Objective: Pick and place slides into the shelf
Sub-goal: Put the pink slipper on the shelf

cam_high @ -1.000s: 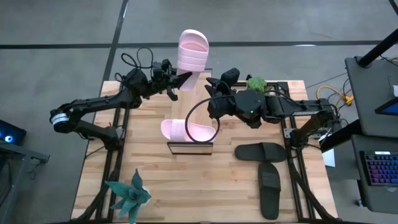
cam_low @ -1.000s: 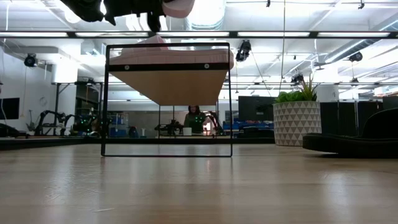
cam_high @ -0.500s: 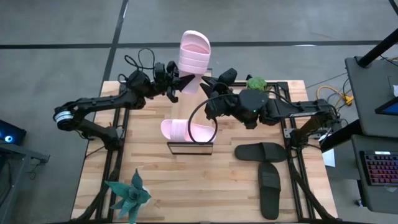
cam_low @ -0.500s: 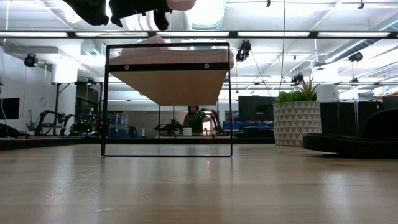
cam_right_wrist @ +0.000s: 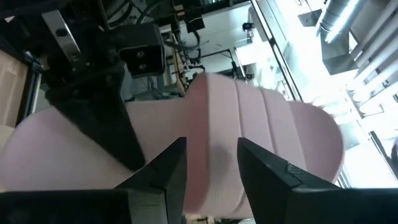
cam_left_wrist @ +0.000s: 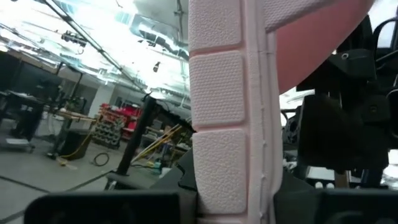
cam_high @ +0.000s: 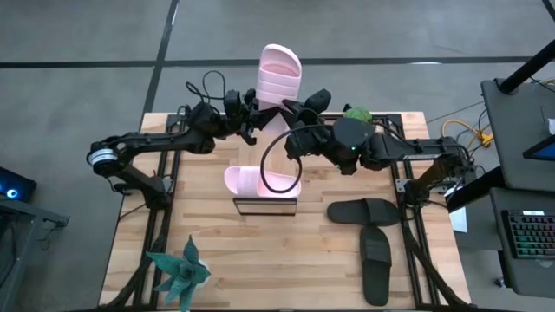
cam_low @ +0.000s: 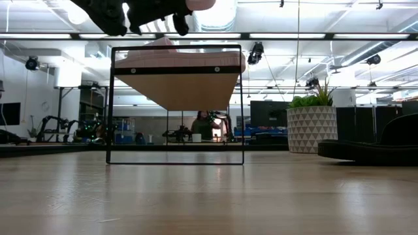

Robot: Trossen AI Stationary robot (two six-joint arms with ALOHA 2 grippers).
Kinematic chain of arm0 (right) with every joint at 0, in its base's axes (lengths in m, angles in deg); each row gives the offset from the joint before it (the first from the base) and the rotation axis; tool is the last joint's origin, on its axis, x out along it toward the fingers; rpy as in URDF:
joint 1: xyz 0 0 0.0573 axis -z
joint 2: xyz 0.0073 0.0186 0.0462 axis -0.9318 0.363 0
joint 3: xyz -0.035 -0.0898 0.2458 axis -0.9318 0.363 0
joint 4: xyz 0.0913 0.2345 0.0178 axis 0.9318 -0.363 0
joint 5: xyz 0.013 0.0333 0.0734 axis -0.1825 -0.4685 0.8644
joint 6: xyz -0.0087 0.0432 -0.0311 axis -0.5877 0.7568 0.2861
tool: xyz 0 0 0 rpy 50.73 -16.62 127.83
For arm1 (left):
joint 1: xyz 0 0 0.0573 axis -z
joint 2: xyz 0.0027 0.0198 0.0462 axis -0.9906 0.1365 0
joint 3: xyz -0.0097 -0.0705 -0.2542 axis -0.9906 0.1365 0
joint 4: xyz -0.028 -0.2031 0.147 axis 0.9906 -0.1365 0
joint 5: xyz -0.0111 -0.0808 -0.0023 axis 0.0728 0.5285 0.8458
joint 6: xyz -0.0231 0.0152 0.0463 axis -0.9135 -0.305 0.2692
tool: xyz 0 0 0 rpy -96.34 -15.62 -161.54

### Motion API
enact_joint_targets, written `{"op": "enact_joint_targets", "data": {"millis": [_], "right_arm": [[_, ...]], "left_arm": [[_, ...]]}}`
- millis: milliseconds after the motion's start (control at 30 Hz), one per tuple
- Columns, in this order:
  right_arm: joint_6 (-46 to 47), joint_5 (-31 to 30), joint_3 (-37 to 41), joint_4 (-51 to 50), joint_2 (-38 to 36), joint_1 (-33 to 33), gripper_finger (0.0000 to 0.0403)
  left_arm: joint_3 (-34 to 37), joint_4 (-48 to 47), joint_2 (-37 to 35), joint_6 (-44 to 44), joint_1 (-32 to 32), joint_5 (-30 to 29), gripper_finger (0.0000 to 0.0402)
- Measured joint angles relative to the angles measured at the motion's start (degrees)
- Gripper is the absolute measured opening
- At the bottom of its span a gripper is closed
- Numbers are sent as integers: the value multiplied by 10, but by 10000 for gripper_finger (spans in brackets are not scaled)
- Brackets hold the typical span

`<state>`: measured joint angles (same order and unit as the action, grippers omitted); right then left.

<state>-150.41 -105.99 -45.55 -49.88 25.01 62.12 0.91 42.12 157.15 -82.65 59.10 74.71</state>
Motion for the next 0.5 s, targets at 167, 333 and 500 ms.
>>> {"op": "enact_joint_targets", "data": {"millis": [167,333,500], "right_arm": [[-19,-12,0,13,1,4,132],[-34,-31,0,34,0,8,132],[-45,-32,0,47,0,8,132]], "left_arm": [[-5,35,20,-16,12,5,40],[-4,37,22,-23,18,8,40],[-4,39,22,-19,21,10,40]]}}
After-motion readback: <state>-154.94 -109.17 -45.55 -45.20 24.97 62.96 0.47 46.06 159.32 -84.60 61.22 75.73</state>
